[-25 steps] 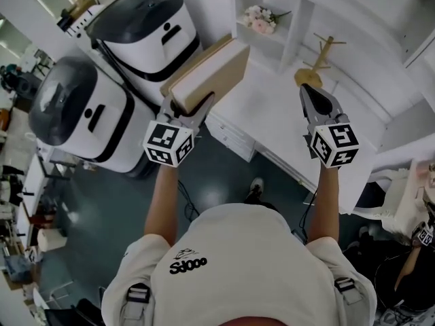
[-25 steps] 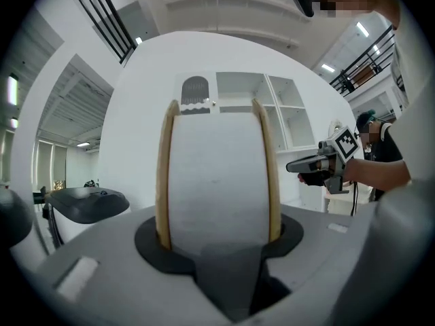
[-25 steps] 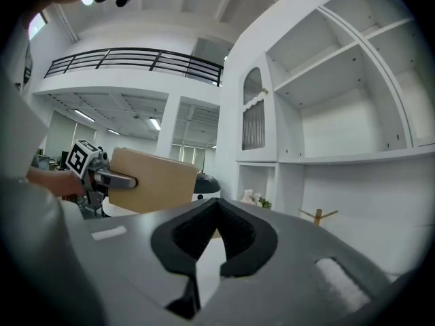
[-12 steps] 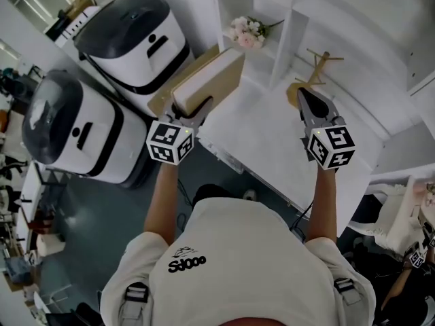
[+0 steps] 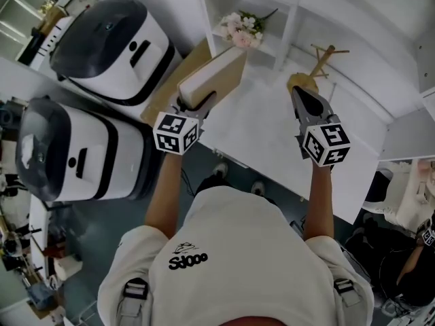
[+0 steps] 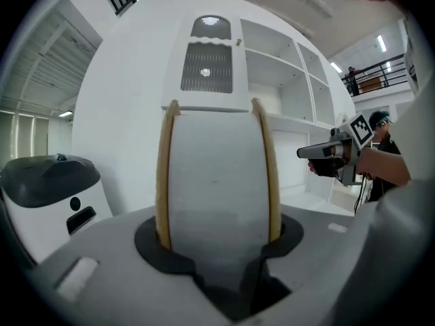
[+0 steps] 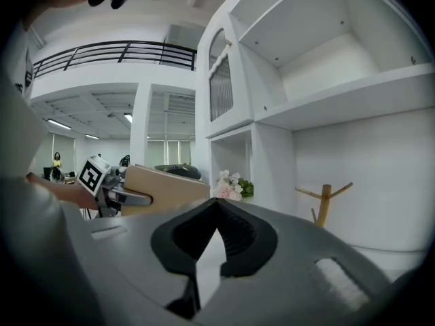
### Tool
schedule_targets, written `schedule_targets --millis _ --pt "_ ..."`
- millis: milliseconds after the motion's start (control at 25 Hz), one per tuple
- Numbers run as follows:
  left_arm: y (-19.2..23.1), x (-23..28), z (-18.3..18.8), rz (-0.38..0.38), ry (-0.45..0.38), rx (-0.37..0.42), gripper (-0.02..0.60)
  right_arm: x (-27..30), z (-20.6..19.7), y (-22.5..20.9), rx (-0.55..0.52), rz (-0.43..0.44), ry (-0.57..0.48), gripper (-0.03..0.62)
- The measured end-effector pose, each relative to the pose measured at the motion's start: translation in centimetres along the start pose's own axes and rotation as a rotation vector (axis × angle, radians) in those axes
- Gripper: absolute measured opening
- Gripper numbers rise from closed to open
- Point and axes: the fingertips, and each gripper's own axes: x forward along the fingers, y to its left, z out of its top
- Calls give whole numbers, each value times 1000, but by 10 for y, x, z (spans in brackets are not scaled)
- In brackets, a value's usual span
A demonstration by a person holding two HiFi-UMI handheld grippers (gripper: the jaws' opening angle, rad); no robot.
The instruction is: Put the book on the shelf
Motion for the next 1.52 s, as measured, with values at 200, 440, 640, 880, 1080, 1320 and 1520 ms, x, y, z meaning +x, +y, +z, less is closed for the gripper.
schedule_targets --millis 200,440,640,880,1080,1320,1520 --pt "23 30 -24 -59 43 -19 236 13 -14 3 9 -64 36 2" --pt "40 77 -62 -88 138 56 236 15 -39 -7 70 -176 71 2" --pt "46 116 -78 -120 192 316 236 19 -63 -11 131 -264 88 2" --pt "53 159 -91 -166 224 773 238 32 -86 1 186 -322 101 2" --pt "45 197 -107 -179 220 1118 238 33 -99 10 215 -358 120 2" --pt "26 227 -136 -223 235 1282 242 24 -112 12 257 -398 133 2" --pt "6 243 -175 -387 378 1317 358 17 -113 11 282 -431 136 2"
